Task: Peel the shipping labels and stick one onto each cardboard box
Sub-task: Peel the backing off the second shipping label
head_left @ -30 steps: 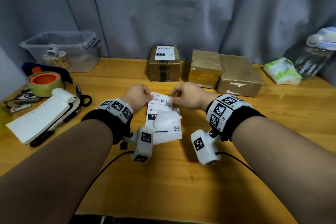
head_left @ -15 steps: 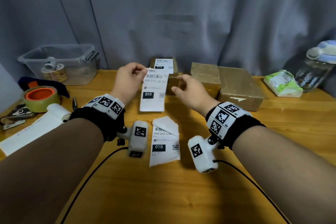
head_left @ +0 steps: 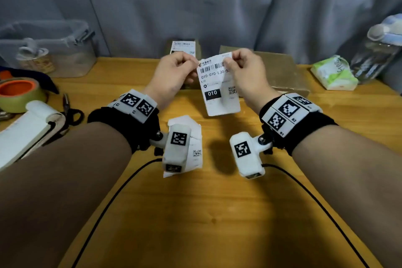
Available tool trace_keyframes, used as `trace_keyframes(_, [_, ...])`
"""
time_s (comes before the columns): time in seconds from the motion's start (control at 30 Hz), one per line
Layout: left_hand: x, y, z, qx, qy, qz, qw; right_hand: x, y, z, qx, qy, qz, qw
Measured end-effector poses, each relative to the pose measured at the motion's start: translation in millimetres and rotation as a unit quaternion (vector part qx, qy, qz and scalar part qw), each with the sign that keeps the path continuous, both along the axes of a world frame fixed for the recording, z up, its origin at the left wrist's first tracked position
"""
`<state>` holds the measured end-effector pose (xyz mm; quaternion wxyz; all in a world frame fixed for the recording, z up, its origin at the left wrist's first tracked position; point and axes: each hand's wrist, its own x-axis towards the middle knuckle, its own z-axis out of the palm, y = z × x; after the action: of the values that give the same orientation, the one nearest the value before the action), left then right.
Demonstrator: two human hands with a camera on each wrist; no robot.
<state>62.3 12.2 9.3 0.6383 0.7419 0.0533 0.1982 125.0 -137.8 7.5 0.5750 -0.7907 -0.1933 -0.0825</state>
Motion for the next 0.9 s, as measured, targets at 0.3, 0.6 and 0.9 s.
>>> trace_keyframes(0.3, [-4,1,-6,0.007,0.088,-0.127,0.988,-2,-8,-8,-0.089,-0.058,0.029,0.994])
trace_keyframes(0.6, [-3,7,-3,0.036,0.147,-0.150,0.977,-1,-7,-13,-0.118,-0.076,0.035,0.990])
trace_keyframes(0.9, [-3,-1,-4,0.044,0.163,-0.204,0.964,0,-11,-12,-0.112,-0.072,0.017,0.991])
